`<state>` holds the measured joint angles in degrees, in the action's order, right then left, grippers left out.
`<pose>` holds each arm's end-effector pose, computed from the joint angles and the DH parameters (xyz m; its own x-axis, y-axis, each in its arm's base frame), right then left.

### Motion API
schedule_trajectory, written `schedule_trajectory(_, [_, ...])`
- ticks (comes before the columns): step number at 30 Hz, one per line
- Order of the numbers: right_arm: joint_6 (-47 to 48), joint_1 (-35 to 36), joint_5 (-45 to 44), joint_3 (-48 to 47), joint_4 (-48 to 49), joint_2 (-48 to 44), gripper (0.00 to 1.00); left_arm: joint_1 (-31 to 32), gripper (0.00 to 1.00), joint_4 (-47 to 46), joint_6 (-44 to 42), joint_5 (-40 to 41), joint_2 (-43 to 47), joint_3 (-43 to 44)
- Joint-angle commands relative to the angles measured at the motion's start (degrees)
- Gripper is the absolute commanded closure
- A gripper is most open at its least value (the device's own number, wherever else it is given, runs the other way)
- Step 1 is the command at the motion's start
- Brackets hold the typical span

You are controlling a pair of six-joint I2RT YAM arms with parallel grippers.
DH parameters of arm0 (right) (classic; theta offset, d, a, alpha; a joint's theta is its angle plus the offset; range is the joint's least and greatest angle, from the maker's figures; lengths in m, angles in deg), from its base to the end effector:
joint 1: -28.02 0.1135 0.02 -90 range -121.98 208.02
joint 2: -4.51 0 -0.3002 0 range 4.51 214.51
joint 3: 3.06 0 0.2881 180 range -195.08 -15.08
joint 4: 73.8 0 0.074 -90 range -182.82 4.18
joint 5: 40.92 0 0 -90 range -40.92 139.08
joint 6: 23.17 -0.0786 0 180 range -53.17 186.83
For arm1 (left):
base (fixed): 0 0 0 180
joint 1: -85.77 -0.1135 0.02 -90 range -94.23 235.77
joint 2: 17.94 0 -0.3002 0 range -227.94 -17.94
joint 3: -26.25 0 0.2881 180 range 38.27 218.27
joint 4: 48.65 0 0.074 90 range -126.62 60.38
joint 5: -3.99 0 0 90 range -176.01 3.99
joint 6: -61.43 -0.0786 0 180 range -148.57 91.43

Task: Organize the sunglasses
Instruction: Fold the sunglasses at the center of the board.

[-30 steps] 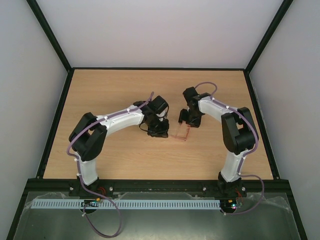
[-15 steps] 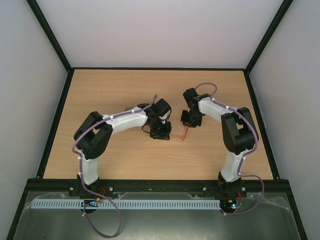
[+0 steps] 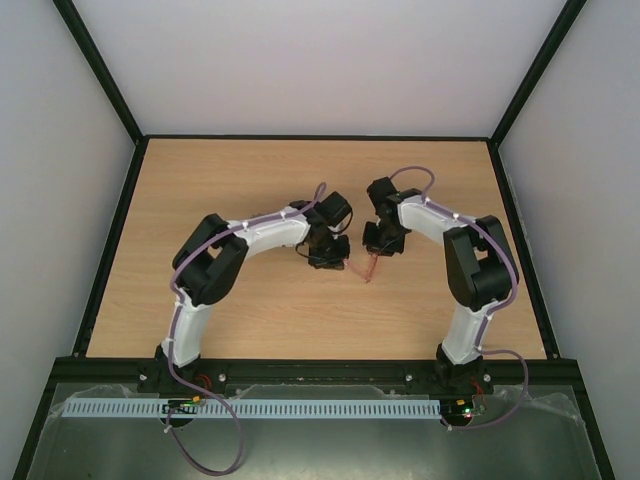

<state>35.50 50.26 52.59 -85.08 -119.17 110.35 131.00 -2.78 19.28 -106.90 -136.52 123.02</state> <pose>0.3866 0.1633 0.1434 -0.9460 0.1739 -0.2737 0.1100 0.9661 0.2336 0.3231 -0.3655 0.1337 -0.9997 0.0242 -0.0103 0.0261 0.8639 -0.5029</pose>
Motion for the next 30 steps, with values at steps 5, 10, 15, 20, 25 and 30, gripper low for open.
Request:
schedule_trajectory(5, [1.8, 0.3, 0.1, 3.3, -2.3, -2.5, 0.80, -1.5, 0.97, 1.9, 1.5, 0.7, -11.1, 16.7])
schedule_trajectory(10, [1.7, 0.3, -1.0, 3.0, -3.2, -4.1, 0.70, -1.3, 0.98, 0.0, 4.6, -1.5, -14.0, 20.5])
schedule_trajectory(15, [0.9, 0.3, -2.8, 2.7, -4.2, -8.1, 0.56, -1.3, 0.98, -2.4, 5.1, -2.6, -12.0, 17.1])
schedule_trajectory(20, [0.9, 0.3, -3.2, 3.5, -4.6, -10.2, 0.46, -1.9, 0.98, -3.2, 5.3, -3.2, -9.2, 14.1])
schedule_trajectory(25, [1.4, 0.3, -2.3, 4.2, -3.9, -10.0, 0.28, -3.8, 0.97, -0.9, 5.1, -3.9, -5.5, 14.0])
schedule_trajectory(30, [1.9, 0.3, -0.8, 3.8, -3.0, -9.4, 0.19, -7.3, 0.94, 4.0, 3.5, -3.6, 1.0, 14.2])
